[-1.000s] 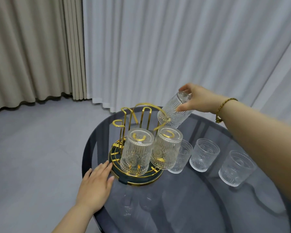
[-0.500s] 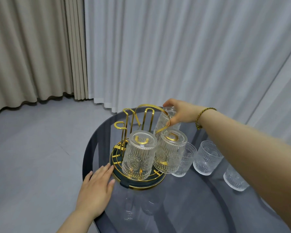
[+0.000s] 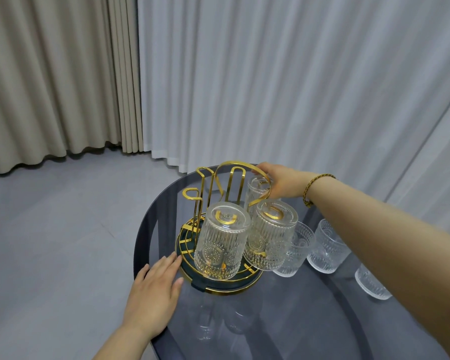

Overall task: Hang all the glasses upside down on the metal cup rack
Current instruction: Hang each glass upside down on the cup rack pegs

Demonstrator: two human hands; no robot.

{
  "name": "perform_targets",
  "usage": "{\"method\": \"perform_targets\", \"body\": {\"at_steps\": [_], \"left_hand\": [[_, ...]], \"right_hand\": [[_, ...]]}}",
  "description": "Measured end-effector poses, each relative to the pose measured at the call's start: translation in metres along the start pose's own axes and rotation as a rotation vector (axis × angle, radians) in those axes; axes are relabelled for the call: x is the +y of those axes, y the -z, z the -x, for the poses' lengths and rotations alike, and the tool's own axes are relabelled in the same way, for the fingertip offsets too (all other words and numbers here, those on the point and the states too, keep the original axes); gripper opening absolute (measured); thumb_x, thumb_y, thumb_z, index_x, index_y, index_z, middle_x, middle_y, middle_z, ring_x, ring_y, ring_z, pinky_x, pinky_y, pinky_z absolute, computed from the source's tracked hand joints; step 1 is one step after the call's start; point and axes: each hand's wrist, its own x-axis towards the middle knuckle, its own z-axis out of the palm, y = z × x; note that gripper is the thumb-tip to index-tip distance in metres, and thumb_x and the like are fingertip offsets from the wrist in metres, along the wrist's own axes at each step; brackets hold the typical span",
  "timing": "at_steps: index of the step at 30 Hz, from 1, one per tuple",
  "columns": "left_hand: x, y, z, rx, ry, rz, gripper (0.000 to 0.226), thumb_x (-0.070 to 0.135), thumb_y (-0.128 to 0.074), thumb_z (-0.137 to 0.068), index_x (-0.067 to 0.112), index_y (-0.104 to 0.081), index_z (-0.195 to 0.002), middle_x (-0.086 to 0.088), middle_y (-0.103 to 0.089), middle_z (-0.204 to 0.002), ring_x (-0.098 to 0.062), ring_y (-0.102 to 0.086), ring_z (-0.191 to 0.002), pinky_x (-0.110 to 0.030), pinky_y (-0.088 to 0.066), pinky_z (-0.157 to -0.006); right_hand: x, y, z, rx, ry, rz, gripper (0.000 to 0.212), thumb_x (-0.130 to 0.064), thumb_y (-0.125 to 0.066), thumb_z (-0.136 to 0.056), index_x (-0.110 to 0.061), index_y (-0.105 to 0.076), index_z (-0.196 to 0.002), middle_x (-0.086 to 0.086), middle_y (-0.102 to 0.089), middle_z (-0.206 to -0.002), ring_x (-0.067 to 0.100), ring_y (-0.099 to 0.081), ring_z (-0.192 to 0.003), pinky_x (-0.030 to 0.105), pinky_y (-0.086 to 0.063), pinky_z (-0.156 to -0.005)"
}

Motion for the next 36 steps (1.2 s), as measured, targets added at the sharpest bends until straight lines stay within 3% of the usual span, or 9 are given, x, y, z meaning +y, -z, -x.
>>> {"method": "perform_targets", "body": {"at_steps": [6,9,13,17,20,23,25,31,36], "left_hand": [[0.003,0.006,0.008,-0.01,-0.003,0.062,0.044,0.03,-0.029,-0.096,0.026,-0.02,-0.139,0.005,-0.018,-0.153,-0.011,-0.018,-0.139,-0.032,-0.009,-0.116],[0.013,0.007,0.023,0.003,-0.004,0.103,0.042,0.028,-0.039,-0.094,0.022,-0.03,-0.135,0.001,-0.029,-0.149,-0.016,-0.028,-0.136,-0.035,-0.016,-0.115],[0.038,0.003,0.052,0.068,-0.056,0.178,0.031,0.018,-0.058,-0.085,0.014,-0.057,-0.116,-0.006,-0.058,-0.126,-0.027,-0.051,-0.118,-0.042,-0.035,-0.104],[0.07,-0.005,0.067,0.086,-0.139,0.163,0.027,0.025,-0.055,-0.085,0.013,-0.064,-0.108,-0.007,-0.065,-0.116,-0.026,-0.058,-0.11,-0.042,-0.042,-0.097],[0.089,-0.014,0.07,0.004,-0.147,0.113,0.035,0.03,-0.052,-0.089,0.023,-0.05,-0.123,0.003,-0.05,-0.135,-0.016,-0.044,-0.125,-0.032,-0.032,-0.106],[0.093,-0.018,0.07,-0.042,-0.157,0.032,0.04,0.035,-0.048,-0.09,0.025,-0.044,-0.128,0.006,-0.042,-0.141,-0.013,-0.037,-0.13,-0.029,-0.028,-0.109],[0.093,-0.019,0.071,-0.046,-0.157,-0.004,0.038,0.034,-0.048,-0.089,0.024,-0.047,-0.126,0.004,-0.044,-0.14,-0.014,-0.038,-0.129,-0.03,-0.027,-0.109],[0.092,-0.022,0.069,-0.031,-0.17,-0.03,0.034,0.031,-0.052,-0.088,0.023,-0.053,-0.121,0.003,-0.049,-0.136,-0.015,-0.041,-0.127,-0.032,-0.03,-0.108],[0.091,-0.024,0.066,-0.025,-0.177,-0.018,0.034,0.03,-0.055,-0.086,0.022,-0.055,-0.119,0.003,-0.05,-0.134,-0.015,-0.042,-0.126,-0.033,-0.031,-0.107]], "right_hand": [[0.013,0.009,0.022,0.058,-0.07,-0.136,0.074,-0.021,-0.068,-0.074,-0.013,-0.026,-0.134,0.008,-0.036,-0.143,0.021,-0.034,-0.13,0.032,-0.03,-0.106],[0.029,0.011,0.052,0.161,-0.135,-0.207,0.073,-0.02,-0.069,-0.073,-0.013,-0.028,-0.134,0.009,-0.037,-0.143,0.02,-0.035,-0.13,0.027,-0.029,-0.102],[0.051,-0.017,0.111,0.569,-0.156,-0.45,0.052,-0.017,-0.067,-0.074,-0.014,-0.044,-0.121,0.004,-0.052,-0.122,0.016,-0.047,-0.115,0.02,-0.033,-0.094],[0.057,-0.086,0.158,1.001,-0.198,-0.691,0.029,-0.009,-0.067,-0.072,-0.021,-0.049,-0.091,-0.001,-0.055,-0.088,0.018,-0.053,-0.084,0.006,-0.04,-0.071],[0.056,-0.141,0.166,0.824,-0.324,-0.816,0.034,-0.013,-0.069,-0.072,-0.021,-0.049,-0.098,0.002,-0.058,-0.101,0.022,-0.056,-0.1,0.02,-0.039,-0.083],[0.057,-0.171,0.154,0.59,-0.371,-0.858,0.068,-0.02,-0.071,-0.071,-0.013,-0.034,-0.128,0.006,-0.041,-0.137,0.019,-0.039,-0.127,0.026,-0.031,-0.102],[0.058,-0.176,0.141,0.527,-0.386,-0.863,0.085,-0.022,-0.072,-0.07,-0.013,-0.02,-0.137,0.007,-0.028,-0.147,0.02,-0.027,-0.135,0.033,-0.025,-0.11],[0.063,-0.176,0.106,0.559,-0.421,-0.904,0.104,-0.026,-0.077,-0.063,-0.013,-0.007,-0.139,0.01,-0.025,-0.149,0.024,-0.025,-0.136,0.042,-0.026,-0.112],[0.069,-0.173,0.091,0.561,-0.42,-0.853,0.104,-0.032,-0.077,-0.06,-0.02,-0.01,-0.138,0.005,-0.033,-0.146,0.025,-0.033,-0.131,0.036,-0.031,-0.106]]}}
